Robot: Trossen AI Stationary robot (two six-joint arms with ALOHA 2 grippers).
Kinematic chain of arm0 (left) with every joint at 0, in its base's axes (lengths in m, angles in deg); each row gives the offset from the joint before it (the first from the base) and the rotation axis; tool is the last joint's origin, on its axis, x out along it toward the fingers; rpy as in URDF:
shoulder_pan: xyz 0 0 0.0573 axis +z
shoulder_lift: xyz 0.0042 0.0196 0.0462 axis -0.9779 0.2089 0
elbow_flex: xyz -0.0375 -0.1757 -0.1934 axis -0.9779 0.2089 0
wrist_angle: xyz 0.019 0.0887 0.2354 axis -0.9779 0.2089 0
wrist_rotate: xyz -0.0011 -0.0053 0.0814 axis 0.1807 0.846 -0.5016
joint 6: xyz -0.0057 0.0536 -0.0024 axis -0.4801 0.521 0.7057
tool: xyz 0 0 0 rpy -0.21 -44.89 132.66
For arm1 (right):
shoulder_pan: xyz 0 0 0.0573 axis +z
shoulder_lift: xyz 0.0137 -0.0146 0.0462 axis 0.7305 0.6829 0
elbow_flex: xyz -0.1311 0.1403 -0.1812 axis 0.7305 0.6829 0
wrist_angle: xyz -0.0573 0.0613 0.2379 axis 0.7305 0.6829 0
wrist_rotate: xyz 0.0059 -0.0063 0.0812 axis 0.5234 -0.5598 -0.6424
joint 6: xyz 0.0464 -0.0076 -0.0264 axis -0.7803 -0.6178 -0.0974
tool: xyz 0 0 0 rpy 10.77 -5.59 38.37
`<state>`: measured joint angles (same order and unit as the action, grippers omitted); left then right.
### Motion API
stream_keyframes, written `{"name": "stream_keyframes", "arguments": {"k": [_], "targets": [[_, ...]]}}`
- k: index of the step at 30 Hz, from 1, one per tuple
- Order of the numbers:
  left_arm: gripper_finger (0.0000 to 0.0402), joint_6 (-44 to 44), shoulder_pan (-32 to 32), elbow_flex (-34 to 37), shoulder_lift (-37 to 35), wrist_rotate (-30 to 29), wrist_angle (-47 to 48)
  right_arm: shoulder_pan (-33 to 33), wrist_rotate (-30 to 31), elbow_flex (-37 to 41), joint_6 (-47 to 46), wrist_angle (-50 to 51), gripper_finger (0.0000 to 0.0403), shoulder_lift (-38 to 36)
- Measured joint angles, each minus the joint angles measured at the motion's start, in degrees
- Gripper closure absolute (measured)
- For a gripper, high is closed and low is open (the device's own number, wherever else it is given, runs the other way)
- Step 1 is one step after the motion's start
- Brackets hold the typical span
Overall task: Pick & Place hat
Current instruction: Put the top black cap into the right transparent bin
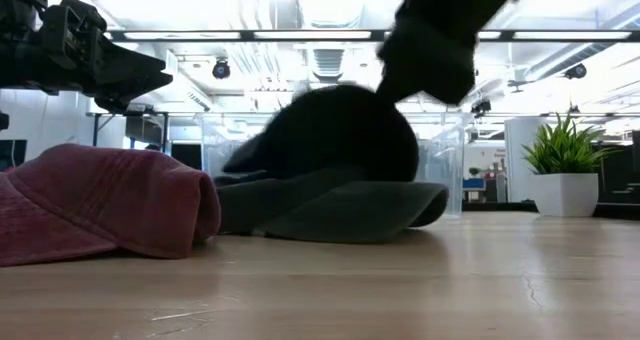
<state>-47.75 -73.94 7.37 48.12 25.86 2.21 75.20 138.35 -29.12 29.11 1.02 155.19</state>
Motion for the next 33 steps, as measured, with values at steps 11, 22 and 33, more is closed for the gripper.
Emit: {"name": "stream_keyframes", "arguments": {"k": [11, 22, 33], "targets": [[0.0215, 0.00, 0.01, 0.00, 0.01, -0.02, 0.00, 0.87, -5.29, 0.35, -14.07, 1.20, 0.0390, -13.36], [0.0215, 0.00, 0.01, 0.00, 0.01, 0.00, 0.00, 0.70, -2.88, 0.29, -20.63, 2.38, 0.0390, -26.33], [0.0215, -24.26, -0.08, 0.00, 0.01, -0.49, -4.57, -1.15, 2.88, 0.24, -23.93, 2.44, 0.0390, -33.46]]}}
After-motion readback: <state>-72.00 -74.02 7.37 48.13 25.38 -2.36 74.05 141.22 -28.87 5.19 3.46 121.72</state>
